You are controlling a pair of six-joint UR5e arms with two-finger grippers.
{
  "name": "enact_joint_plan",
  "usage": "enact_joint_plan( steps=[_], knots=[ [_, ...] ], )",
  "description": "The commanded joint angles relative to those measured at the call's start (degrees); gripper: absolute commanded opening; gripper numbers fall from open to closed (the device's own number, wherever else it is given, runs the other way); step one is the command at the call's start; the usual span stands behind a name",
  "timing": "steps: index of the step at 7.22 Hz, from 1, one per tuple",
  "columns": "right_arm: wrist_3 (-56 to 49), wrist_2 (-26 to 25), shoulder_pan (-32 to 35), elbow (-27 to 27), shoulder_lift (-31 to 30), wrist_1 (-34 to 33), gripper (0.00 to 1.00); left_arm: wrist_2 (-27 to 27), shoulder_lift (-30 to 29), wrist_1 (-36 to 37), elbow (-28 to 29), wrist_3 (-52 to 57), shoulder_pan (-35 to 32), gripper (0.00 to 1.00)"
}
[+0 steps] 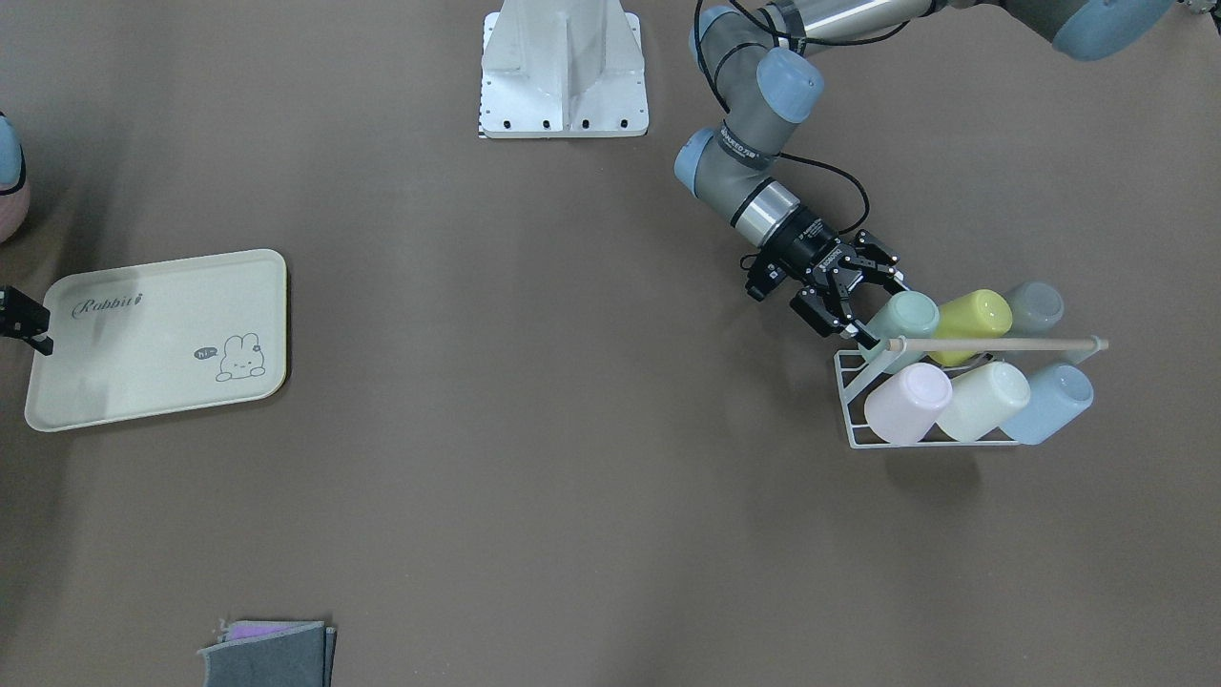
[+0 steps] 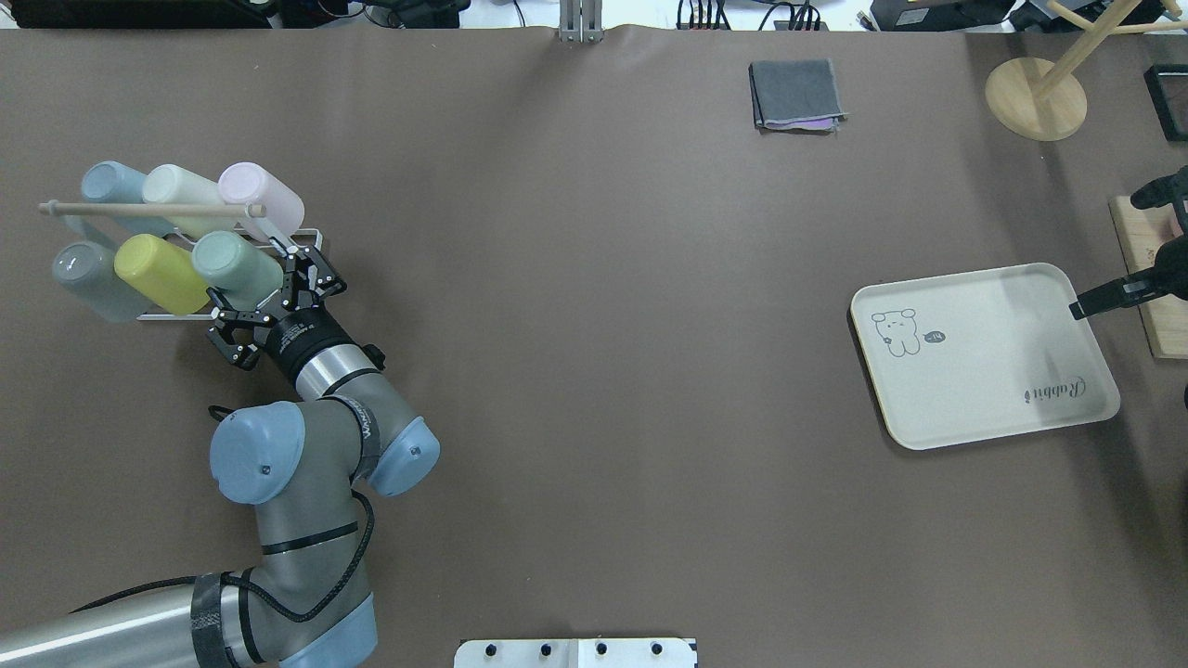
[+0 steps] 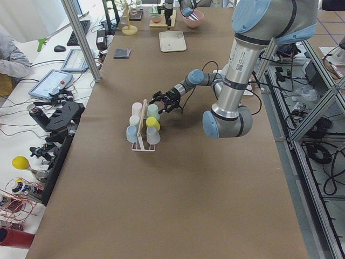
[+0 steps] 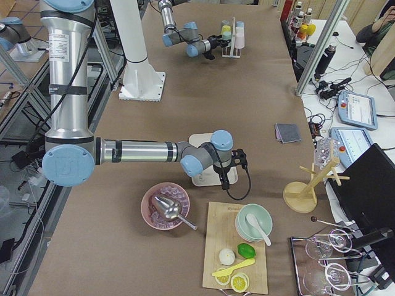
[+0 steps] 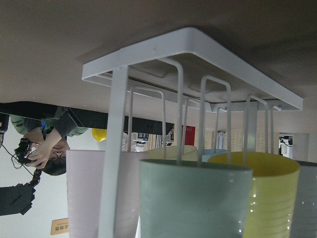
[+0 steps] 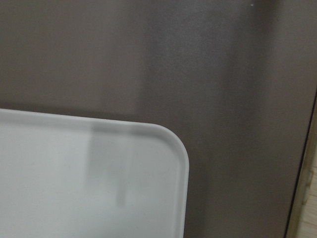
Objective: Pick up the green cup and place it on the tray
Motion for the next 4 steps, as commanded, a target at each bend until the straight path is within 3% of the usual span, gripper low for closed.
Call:
enact_joint_plan(
  steps=[1, 4],
  knots=[
    [1.4, 0.0, 0.0, -0.3, 0.1, 0.3, 0.98, 1.0, 0.0, -0.5, 1.3, 0.0, -1.2, 0.89],
    [1.9, 0.8, 0.0, -1.4, 0.2, 0.3, 0.98, 2.5, 0.0, -2.3, 2.7, -0.1, -1.5, 0.9]
  ],
)
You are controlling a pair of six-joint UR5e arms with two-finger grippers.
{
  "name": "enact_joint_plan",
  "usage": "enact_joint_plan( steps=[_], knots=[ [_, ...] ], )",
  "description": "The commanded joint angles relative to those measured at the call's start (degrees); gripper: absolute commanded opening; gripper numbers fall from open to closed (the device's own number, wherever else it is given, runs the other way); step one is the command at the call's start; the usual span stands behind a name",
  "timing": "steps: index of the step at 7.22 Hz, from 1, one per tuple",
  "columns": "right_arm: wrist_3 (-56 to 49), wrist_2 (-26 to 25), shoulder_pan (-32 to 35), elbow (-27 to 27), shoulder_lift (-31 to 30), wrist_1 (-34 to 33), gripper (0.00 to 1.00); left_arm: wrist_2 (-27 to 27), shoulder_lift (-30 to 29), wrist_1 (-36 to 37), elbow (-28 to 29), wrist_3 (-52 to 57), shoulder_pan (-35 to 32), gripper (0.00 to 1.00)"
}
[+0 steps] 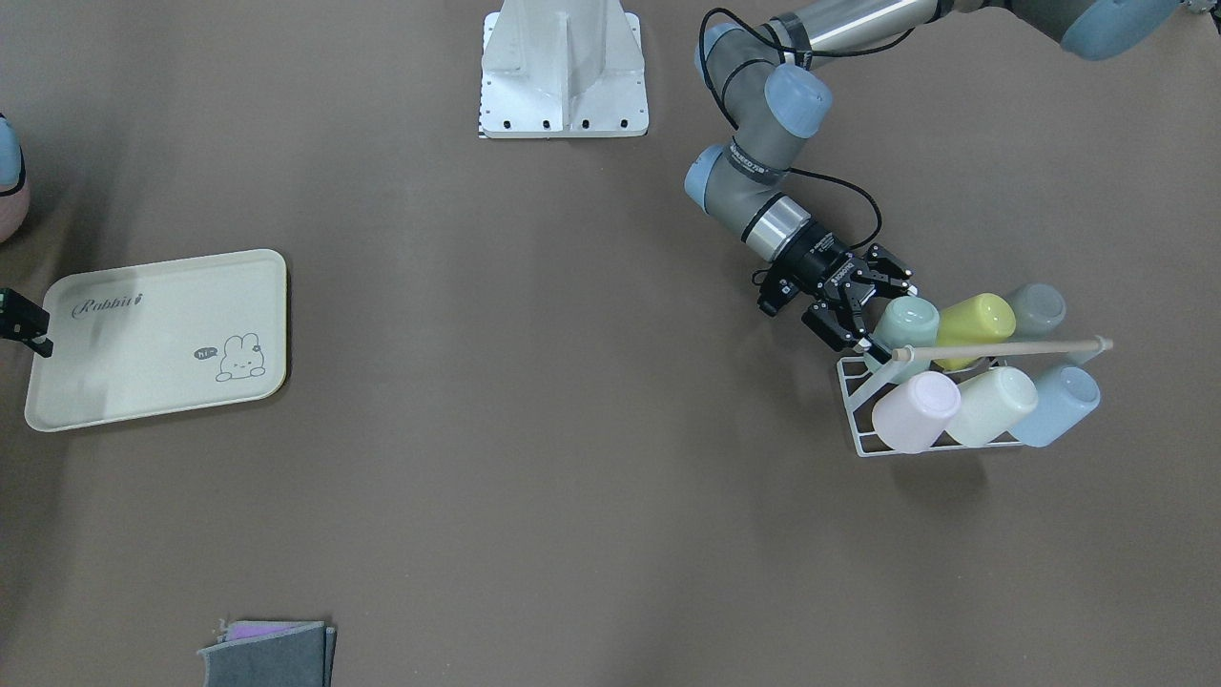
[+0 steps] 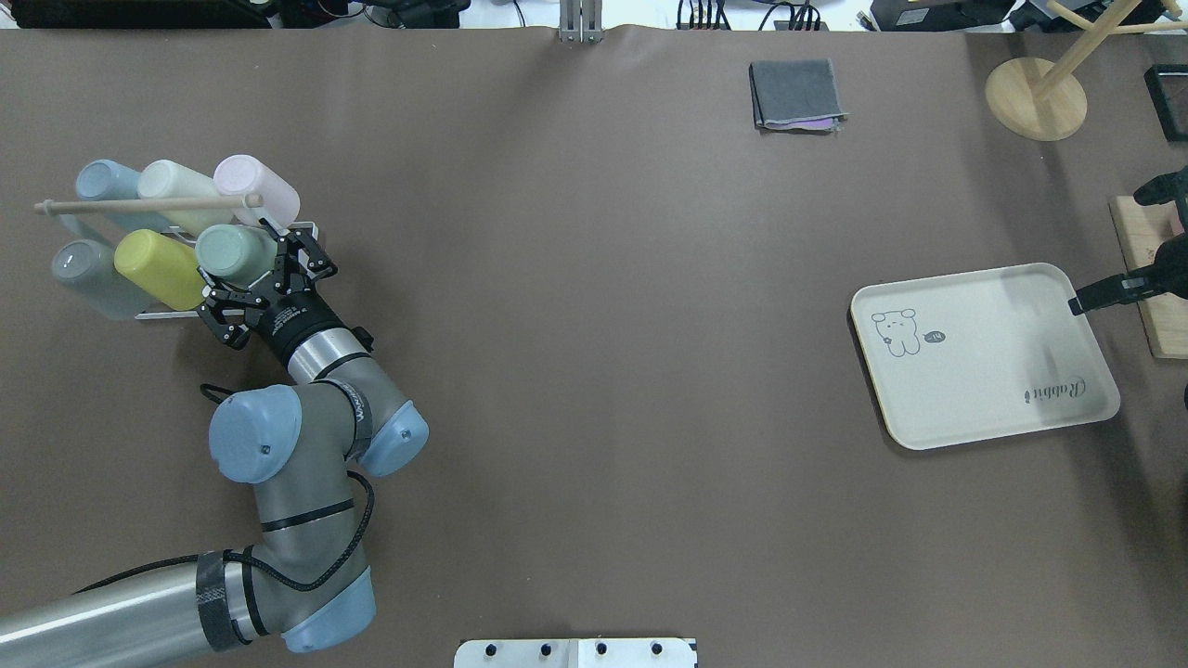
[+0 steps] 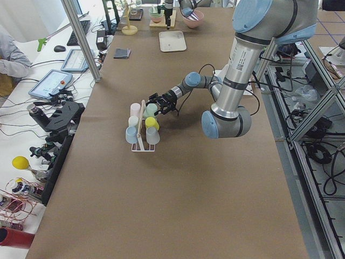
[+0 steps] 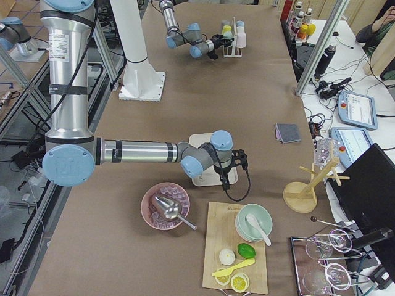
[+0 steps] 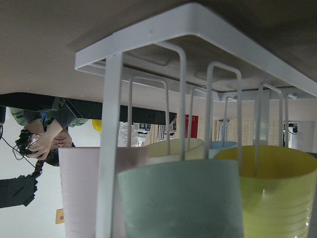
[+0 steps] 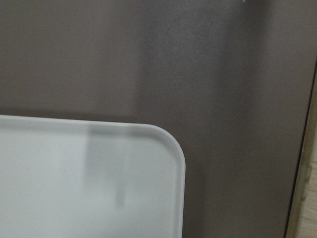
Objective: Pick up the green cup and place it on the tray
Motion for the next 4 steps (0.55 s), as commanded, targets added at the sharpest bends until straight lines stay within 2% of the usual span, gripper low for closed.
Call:
enact_joint_plan(
  steps=[1, 2, 3, 4],
  knots=[
    [0.1, 1.9, 0.0, -0.9, 0.1, 0.0, 0.98, 0.4, -0.2, -0.7, 0.9, -0.1, -0.1, 0.89],
    [0.1, 2.9, -0.1, -1.5, 0.1, 0.0, 0.98, 0.4, -0.3, -0.7, 1.1, -0.1, -0.1, 0.76],
    [0.1, 3.0, -0.4, -1.6, 0.1, 0.0, 0.98, 0.4, -0.3, -0.6, 1.1, -0.1, -0.1, 0.67],
    [0.1, 3.1, -1.1, -2.1, 0.1, -0.1, 0.98, 0.5, -0.3, -0.5, 1.1, 0.0, -0.1, 0.68]
  ],
)
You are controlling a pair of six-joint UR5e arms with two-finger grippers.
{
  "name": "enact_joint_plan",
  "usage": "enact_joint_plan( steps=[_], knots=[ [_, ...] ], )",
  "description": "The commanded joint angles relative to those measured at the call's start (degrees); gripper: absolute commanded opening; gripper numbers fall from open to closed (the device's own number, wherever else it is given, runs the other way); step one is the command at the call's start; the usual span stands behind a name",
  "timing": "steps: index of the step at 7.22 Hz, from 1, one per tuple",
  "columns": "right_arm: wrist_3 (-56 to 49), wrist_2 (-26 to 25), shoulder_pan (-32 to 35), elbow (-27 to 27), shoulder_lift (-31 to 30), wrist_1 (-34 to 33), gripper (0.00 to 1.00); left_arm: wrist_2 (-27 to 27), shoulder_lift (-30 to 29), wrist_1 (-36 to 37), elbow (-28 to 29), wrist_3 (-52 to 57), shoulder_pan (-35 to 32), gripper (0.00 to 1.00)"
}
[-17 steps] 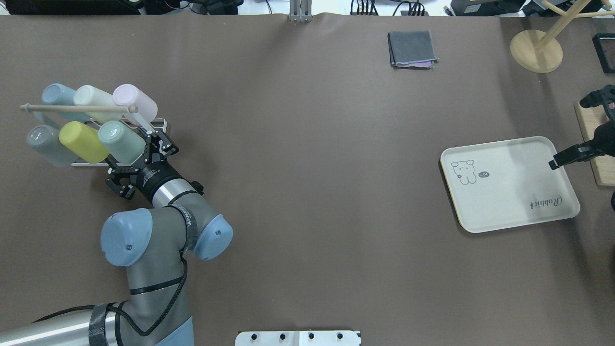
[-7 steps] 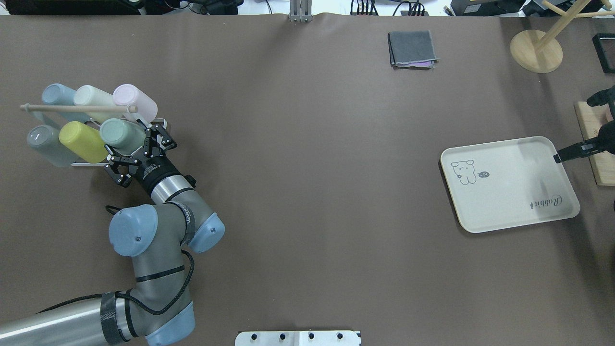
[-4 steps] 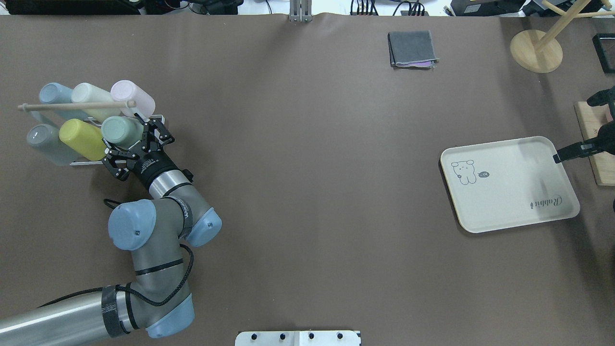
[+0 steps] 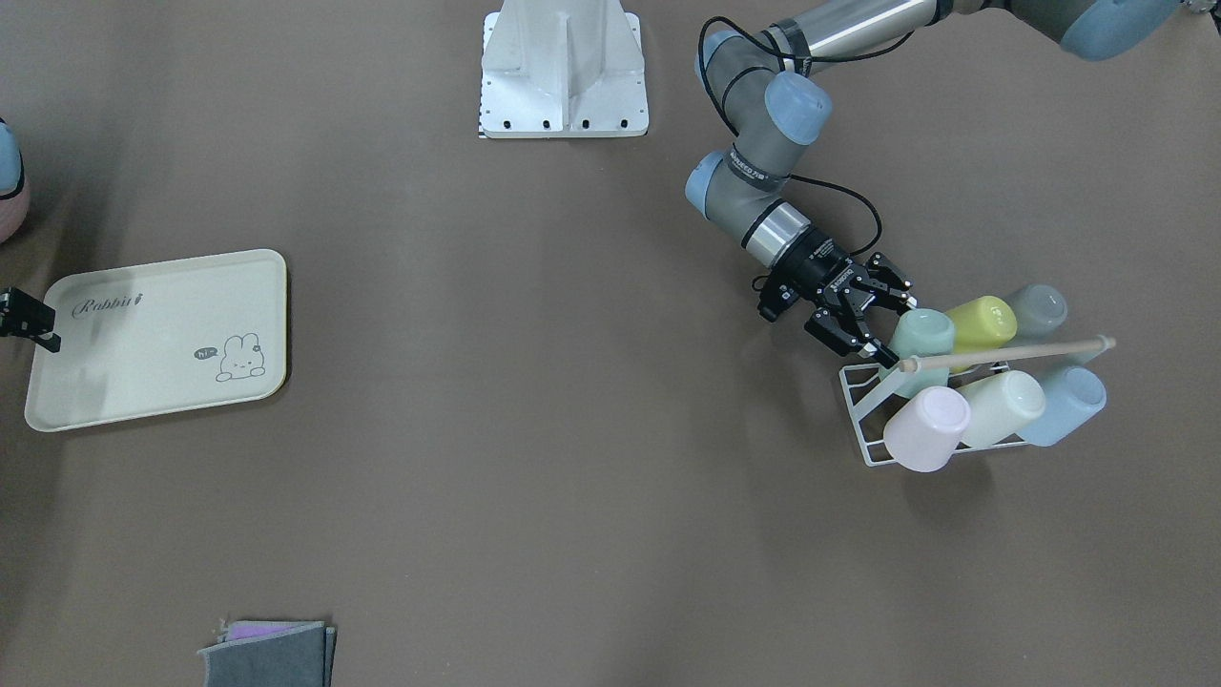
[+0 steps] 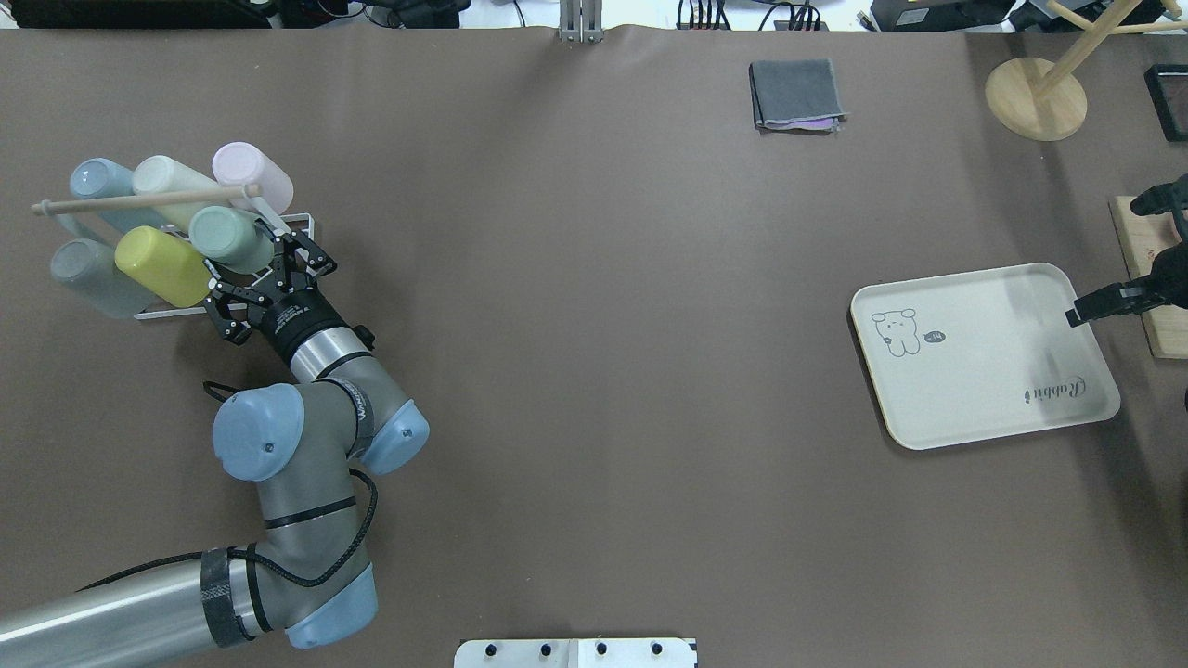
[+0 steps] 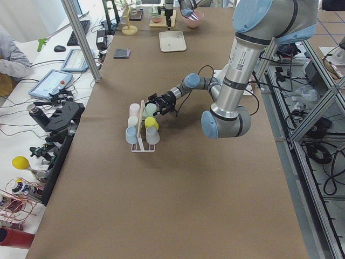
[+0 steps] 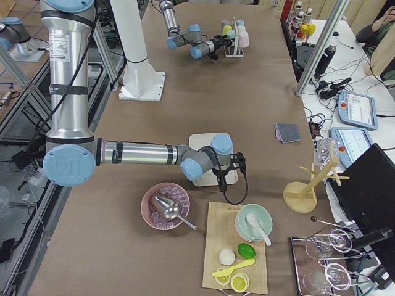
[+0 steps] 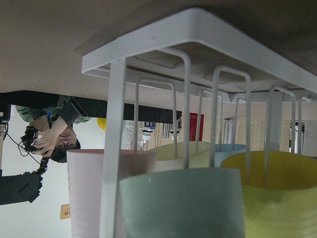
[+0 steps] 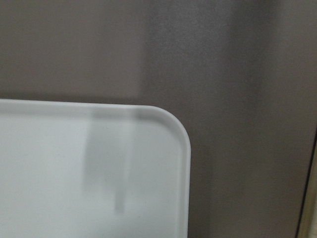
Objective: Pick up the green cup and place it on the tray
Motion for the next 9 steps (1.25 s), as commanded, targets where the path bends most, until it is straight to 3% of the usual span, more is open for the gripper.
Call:
enact_joint_plan(
  steps=[1, 3, 4, 5, 9],
  knots=[
    [-0.1, 0.2, -0.9, -0.9, 0.0, -0.1, 0.98, 0.0, -0.2, 0.1, 0.0, 0.1, 0.0, 0.65],
    [-0.2, -0.2, -1.4, -0.9, 0.0, 0.0, 0.98, -0.2, -0.5, 0.4, -0.5, 0.1, 0.0, 0.22],
    [-0.2, -0.2, -1.5, -1.0, 0.0, 0.0, 0.98, -0.4, -0.7, 0.8, -0.9, 0.2, 0.0, 0.07],
    [-0.2, -0.2, -1.5, -1.0, 0.0, -0.1, 0.98, -0.4, -0.8, 1.0, -2.1, 0.5, 0.0, 0.01],
    [-0.2, -0.2, -2.1, -1.0, 0.0, -0.1, 0.96, -2.7, 1.0, 7.4, -12.3, 0.5, 0.2, 0.0]
  ],
)
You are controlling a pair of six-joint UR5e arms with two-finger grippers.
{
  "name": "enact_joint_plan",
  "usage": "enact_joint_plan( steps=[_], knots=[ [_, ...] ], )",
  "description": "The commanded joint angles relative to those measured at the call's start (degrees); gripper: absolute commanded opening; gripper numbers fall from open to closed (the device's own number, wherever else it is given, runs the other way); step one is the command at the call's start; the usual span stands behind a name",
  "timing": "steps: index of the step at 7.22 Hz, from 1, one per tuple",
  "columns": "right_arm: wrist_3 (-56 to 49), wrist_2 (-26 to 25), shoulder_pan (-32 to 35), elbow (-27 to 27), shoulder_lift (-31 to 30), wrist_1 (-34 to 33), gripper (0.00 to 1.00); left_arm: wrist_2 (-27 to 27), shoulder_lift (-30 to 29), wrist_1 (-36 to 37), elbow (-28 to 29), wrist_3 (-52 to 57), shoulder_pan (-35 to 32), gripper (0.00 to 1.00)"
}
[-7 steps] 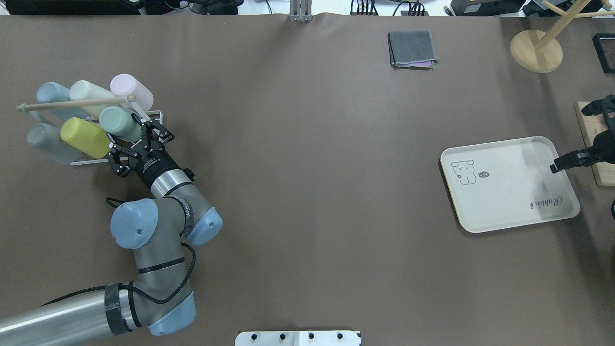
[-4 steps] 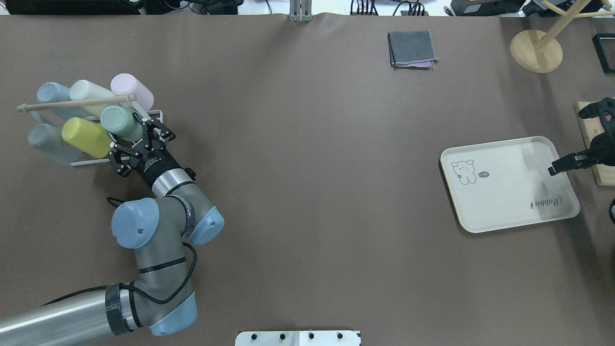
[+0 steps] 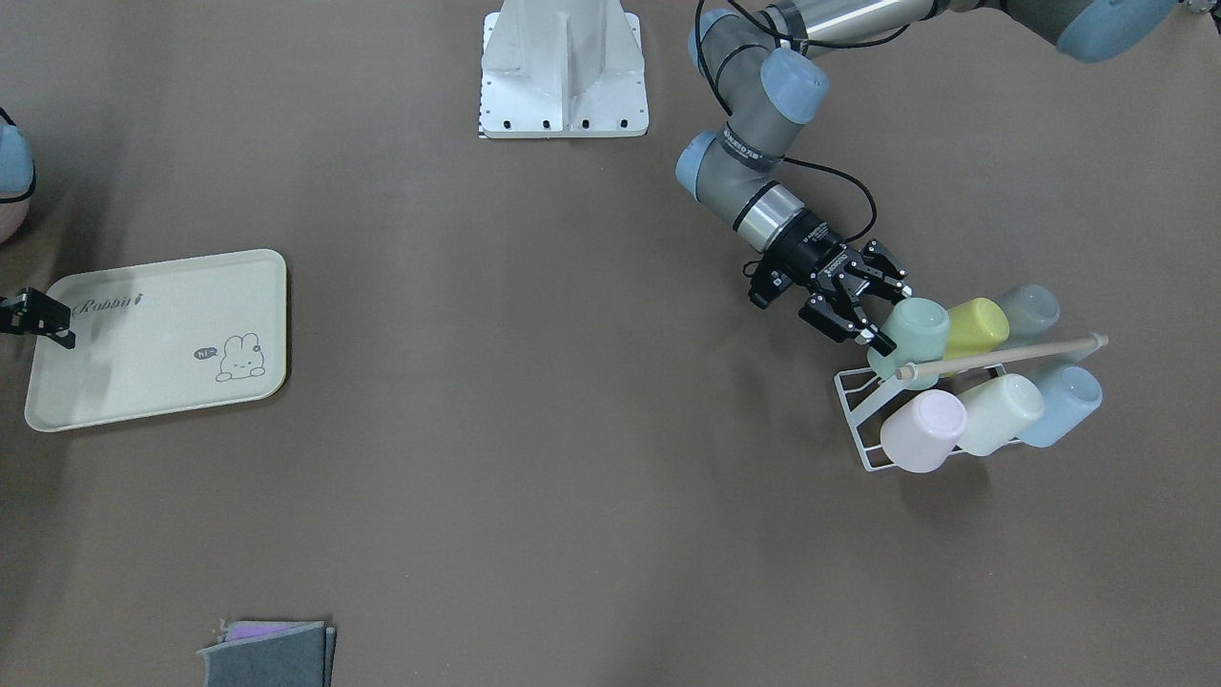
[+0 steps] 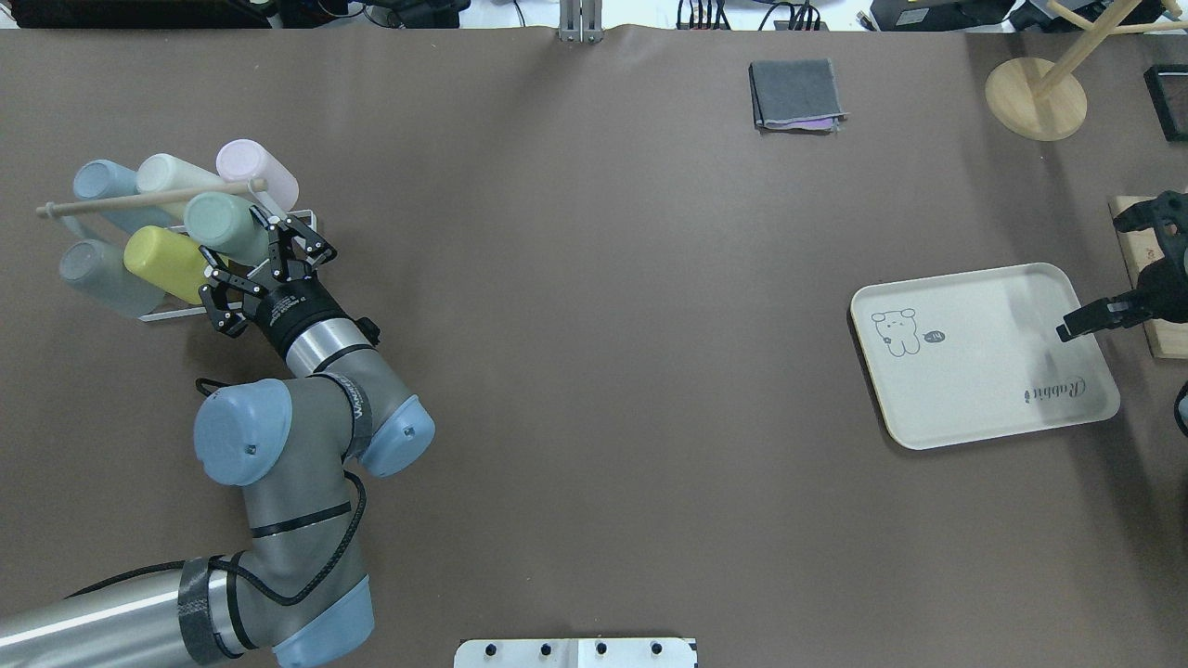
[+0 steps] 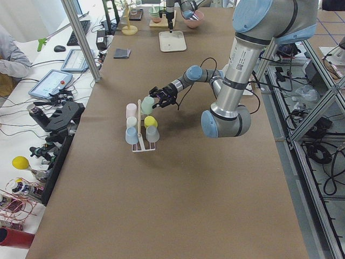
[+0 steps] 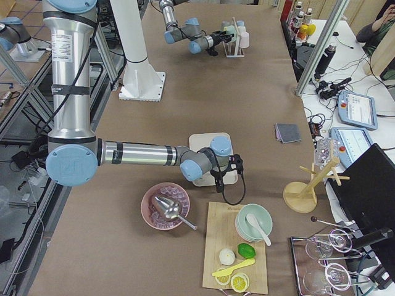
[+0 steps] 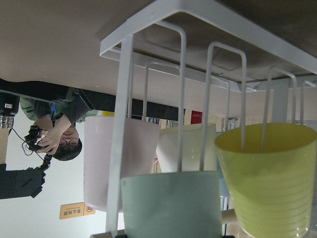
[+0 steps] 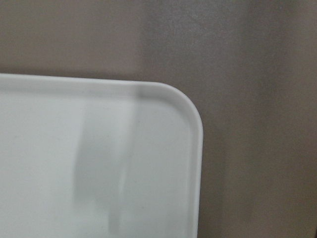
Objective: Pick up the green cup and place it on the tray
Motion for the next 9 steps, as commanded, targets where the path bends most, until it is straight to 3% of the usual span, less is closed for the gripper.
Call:
enact_joint_plan(
  steps=[1, 4, 6, 8, 9],
  knots=[
    [0.0, -0.1, -0.4, -0.1, 0.0, 0.0, 0.9, -2.2, 0.9, 3.2, -6.1, 0.1, 0.1, 0.0],
    [0.0, 0.2, -0.4, -1.7, -0.1, 0.1, 0.79, -7.5, 0.7, 5.2, -14.1, 0.0, -0.2, 0.0],
    [0.2, 0.4, -0.4, -1.6, 0.0, 0.1, 0.51, -10.8, 0.5, 5.2, -16.8, -0.5, -1.1, 0.0],
    [0.3, 0.7, -0.4, -1.5, 0.2, 0.0, 0.02, -12.5, 0.3, 5.0, -17.4, -0.5, -1.8, 0.0],
    [0.3, 1.5, -0.4, -1.5, 0.2, 0.0, 0.0, -12.8, 0.4, 4.9, -17.5, -0.5, -2.0, 0.0]
  ],
)
